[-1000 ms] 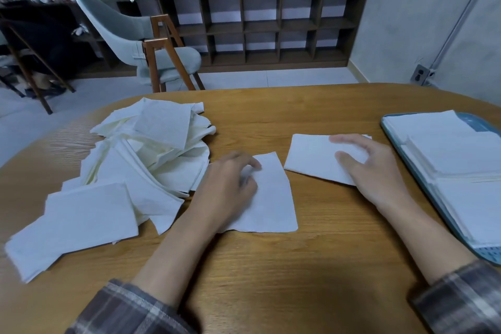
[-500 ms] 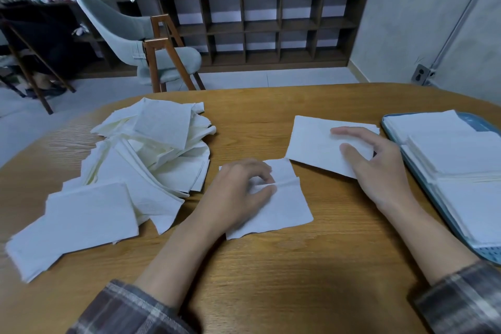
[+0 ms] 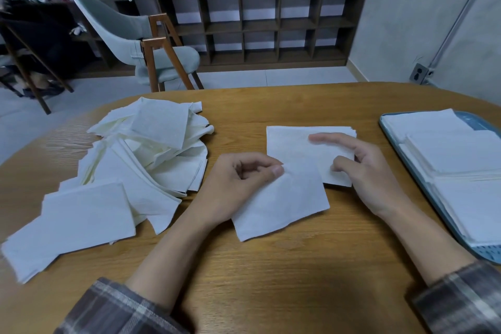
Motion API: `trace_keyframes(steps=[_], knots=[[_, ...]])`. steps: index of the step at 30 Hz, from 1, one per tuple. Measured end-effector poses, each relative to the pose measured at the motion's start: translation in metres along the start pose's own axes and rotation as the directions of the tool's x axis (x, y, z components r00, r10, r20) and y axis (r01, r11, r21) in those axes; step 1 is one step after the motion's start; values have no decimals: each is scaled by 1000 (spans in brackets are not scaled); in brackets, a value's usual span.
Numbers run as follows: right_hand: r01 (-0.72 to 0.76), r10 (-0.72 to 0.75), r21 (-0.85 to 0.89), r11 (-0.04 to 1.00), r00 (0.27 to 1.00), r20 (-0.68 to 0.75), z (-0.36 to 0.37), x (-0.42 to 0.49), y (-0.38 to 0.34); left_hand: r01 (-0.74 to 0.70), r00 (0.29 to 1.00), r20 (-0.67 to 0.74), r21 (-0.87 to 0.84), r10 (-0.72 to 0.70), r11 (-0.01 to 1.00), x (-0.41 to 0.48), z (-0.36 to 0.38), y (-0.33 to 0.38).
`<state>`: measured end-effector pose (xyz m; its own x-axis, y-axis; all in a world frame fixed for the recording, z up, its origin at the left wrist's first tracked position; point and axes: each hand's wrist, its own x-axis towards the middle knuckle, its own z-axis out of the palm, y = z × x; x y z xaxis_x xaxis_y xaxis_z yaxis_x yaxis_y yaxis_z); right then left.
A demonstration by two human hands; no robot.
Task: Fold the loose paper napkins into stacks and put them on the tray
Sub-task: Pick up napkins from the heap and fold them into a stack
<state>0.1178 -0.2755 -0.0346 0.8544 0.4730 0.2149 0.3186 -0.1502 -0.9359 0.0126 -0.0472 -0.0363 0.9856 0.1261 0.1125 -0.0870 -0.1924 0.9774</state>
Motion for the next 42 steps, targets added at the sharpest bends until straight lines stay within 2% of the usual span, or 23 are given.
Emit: trace_keyframes(steps=[2, 4, 8, 11, 13, 15, 20, 26, 30, 33, 37, 42], knots=[[-2, 2, -22, 1000, 1000, 23, 0, -1, 1, 47, 999, 9, -99, -46, 994, -1, 0, 4], [-22, 23, -17, 1000, 998, 66, 0, 0, 1, 74, 997, 8, -128, -73, 989, -2, -1, 6], [-147, 99, 218, 965, 971, 216, 4, 0, 4, 71, 997, 14, -92, -70, 993, -1, -1, 7], [-147, 90, 174, 974, 951, 296, 7, -4, 1, 55, 998, -3, -46, -55, 997, 0, 2, 5], [-91, 58, 111, 990, 960, 272, 9, -6, -4, 54, 998, -24, -29, -54, 998, 0, 3, 3], [-71, 58, 61, 996, 980, 188, 9, -4, 0, 60, 997, -46, 2, -60, 998, 0, 3, 1], [-199, 200, 88, 976, 980, 4, 8, -1, 3, 97, 992, -87, 63, -91, 993, 4, -3, -4], [-183, 159, 122, 976, 970, 185, 10, -3, -5, 96, 992, -85, -12, -96, 995, 3, 1, -2], [-165, 138, 133, 977, 971, 197, 12, -5, -6, 87, 990, -104, -55, -92, 995, 3, 3, -2], [-168, 141, 149, 974, 974, 178, 12, -4, -5, 111, 991, -62, -83, -116, 990, 2, 4, -1], [-191, 160, 157, 969, 969, 190, 10, -4, -3, 31, 999, -29, 144, -27, 989, 2, 2, -6], [-198, 169, 161, 967, 969, 179, 11, -4, -2, 26, 999, -22, 154, -23, 988, 1, 0, -7]])
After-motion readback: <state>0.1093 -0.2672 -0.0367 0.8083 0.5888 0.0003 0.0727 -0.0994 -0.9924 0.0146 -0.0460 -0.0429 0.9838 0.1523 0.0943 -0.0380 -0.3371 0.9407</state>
